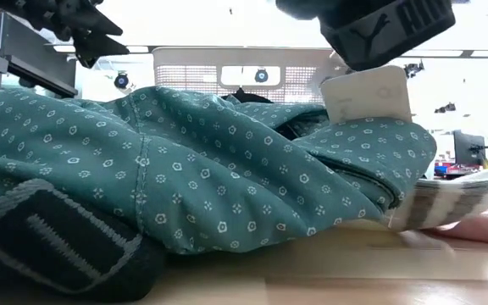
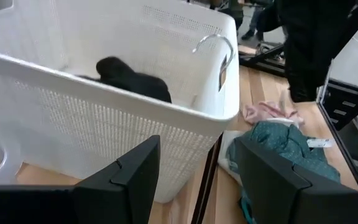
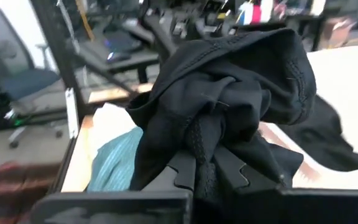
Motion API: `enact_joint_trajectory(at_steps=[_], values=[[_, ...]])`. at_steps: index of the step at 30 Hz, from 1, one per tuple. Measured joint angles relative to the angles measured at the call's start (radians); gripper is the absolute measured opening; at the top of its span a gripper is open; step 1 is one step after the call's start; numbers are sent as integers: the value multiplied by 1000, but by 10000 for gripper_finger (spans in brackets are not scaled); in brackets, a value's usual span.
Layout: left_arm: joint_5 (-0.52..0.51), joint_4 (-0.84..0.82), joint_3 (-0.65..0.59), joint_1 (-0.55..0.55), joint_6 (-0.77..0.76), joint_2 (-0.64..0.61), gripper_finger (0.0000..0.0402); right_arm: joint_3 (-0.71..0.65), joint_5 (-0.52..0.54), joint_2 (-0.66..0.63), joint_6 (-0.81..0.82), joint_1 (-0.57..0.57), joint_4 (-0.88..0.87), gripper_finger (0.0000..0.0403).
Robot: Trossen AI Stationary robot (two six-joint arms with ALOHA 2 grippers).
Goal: Pick & Place Cloths
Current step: Put the black boxer shorts into the left transparent bin
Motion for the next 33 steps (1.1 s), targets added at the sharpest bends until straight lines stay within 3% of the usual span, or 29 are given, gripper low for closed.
enact_joint_trajectory(at_steps=[12, 24, 29, 33], values=[[29, 243, 0, 0, 62, 67, 202, 0, 139, 0, -322, -121, 230, 8], [80, 535, 0, 0, 89, 214, 202, 1, 17, 0, -695, -353, 560, 8], [100, 641, 0, -14, 166, 276, 212, 1, 5, 0, -714, -453, 655, 8], [100, 736, 0, -57, 217, 329, 242, 1, -74, 0, -710, -530, 672, 8]])
